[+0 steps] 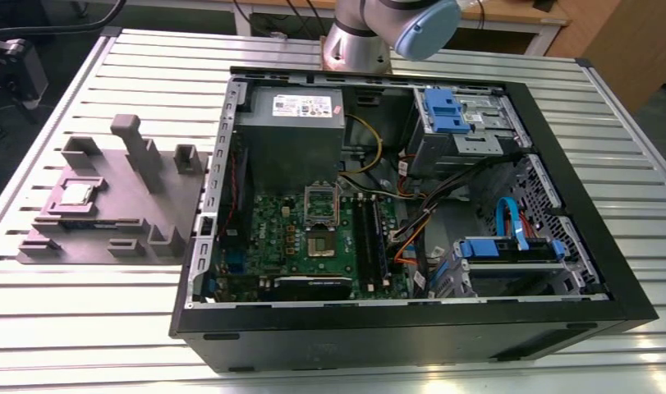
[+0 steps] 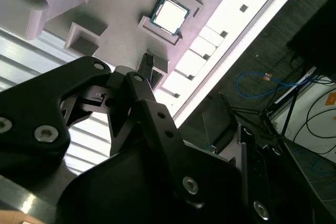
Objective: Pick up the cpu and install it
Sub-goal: 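Pick up the cpu and move it towards the insertion slot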
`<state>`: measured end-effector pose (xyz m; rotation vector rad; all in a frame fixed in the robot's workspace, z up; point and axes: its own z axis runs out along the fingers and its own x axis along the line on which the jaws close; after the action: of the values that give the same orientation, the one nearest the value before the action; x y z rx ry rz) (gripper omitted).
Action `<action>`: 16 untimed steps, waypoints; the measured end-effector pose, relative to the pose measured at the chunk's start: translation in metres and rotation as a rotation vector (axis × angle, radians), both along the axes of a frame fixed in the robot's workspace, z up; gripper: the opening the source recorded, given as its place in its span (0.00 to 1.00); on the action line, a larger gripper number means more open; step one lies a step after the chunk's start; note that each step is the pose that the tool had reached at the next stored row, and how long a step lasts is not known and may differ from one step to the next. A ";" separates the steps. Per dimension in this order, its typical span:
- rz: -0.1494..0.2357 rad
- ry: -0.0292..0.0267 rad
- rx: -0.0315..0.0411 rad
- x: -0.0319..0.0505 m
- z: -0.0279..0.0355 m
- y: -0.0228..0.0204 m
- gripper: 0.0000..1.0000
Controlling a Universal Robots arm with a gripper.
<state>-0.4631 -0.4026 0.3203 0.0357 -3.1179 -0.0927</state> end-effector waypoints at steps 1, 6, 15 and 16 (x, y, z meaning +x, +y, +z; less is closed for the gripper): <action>0.000 0.0000 0.0000 0.0000 -0.0009 -0.0003 0.65; 0.000 0.0001 -0.0023 0.0018 -0.0078 -0.0003 0.65; 0.000 0.0000 -0.0079 0.0028 -0.0120 -0.0003 0.65; 0.000 0.0000 -0.0079 0.0028 -0.0121 -0.0003 0.65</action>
<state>-0.4603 -0.4029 0.3082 0.0355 -3.1181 -0.0803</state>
